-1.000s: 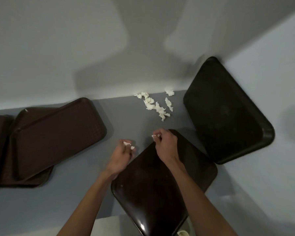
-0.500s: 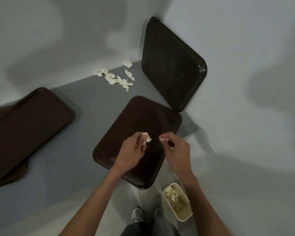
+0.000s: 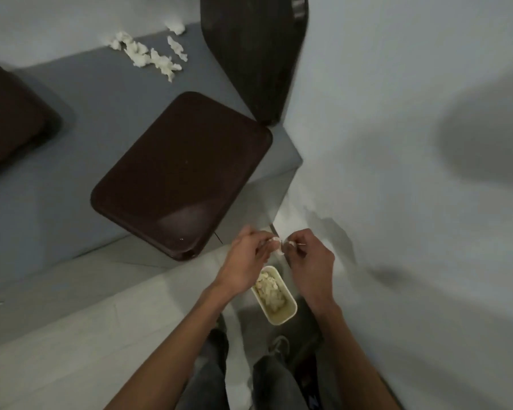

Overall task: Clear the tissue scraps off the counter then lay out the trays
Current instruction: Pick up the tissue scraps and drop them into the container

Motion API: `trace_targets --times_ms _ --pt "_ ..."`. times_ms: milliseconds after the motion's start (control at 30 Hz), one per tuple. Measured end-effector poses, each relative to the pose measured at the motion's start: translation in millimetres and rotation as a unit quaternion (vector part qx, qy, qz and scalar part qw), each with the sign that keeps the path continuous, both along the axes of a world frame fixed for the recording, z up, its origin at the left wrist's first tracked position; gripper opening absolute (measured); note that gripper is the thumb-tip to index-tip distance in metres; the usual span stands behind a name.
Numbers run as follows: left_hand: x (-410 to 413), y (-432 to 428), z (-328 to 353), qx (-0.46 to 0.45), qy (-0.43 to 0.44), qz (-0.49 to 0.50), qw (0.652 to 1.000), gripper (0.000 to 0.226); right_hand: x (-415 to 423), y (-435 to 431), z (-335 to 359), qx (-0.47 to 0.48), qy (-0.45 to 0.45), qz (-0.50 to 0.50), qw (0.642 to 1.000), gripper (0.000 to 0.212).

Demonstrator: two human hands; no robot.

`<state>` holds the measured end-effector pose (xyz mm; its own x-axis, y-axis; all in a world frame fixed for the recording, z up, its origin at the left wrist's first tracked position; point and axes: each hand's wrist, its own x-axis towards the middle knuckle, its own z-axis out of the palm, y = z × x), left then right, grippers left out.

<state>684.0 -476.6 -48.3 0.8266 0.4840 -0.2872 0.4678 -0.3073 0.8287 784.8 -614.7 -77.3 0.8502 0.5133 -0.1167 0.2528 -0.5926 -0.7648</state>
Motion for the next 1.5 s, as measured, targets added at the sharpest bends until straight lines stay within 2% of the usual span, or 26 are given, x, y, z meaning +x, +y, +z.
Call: trace_targets --times_ms 100,200,300,467,633,800,933,1067,1200,1333,1500 --pt "-5.1 -34.8 -55.7 0.000 0.032 0.016 0.999 0.018 0.6 -36.2 -55.7 -0.054 0.024 0.026 0.998 0.017" --pt "-14.3 -63.4 -113.7 -0.004 0.093 0.050 0.994 0.020 -4.0 -66.4 -113.1 -0.101 0.052 0.043 0.993 0.010" --pt "-24.2 -82.6 -174.8 -0.040 0.149 0.100 0.983 0.026 -11.9 -90.0 -174.0 -0.114 0.074 0.031 0.990 0.011" --pt "-32.7 -100.2 -288.2 -0.059 0.206 0.150 0.965 0.024 -28.7 -114.6 -284.7 -0.139 0.097 0.037 0.985 0.011" --pt "-27.4 -104.7 -427.4 -0.062 0.237 0.174 0.954 0.043 -42.2 -124.9 -389.5 -0.185 0.109 0.073 0.974 0.012" --pt "-0.1 -107.8 -482.9 -0.044 0.240 0.149 0.958 0.031 -51.4 -130.8 -480.8 -0.257 0.102 0.151 0.949 0.026" --pt "8.7 -104.6 -520.7 -0.041 0.257 0.122 0.958 0.041 -51.5 -128.3 -511.0 -0.262 0.112 0.181 0.941 0.032" --pt "2.5 -100.4 -522.5 -0.032 0.285 0.084 0.954 0.053 -50.2 -128.8 -504.2 -0.262 0.118 0.166 0.943 0.031" --pt "-9.5 -93.0 -472.6 -0.018 0.256 0.073 0.964 0.046 -50.0 -123.8 -453.2 -0.260 0.100 0.156 0.947 0.027" --pt "-20.9 -87.2 -386.9 0.020 0.216 0.049 0.975 0.046 -47.6 -114.8 -369.4 -0.219 0.067 0.146 0.962 0.027" --pt "-30.0 -84.2 -242.8 0.072 0.164 0.044 0.983 0.050 -41.3 -97.8 -225.7 -0.180 0.025 0.146 0.972 0.028"
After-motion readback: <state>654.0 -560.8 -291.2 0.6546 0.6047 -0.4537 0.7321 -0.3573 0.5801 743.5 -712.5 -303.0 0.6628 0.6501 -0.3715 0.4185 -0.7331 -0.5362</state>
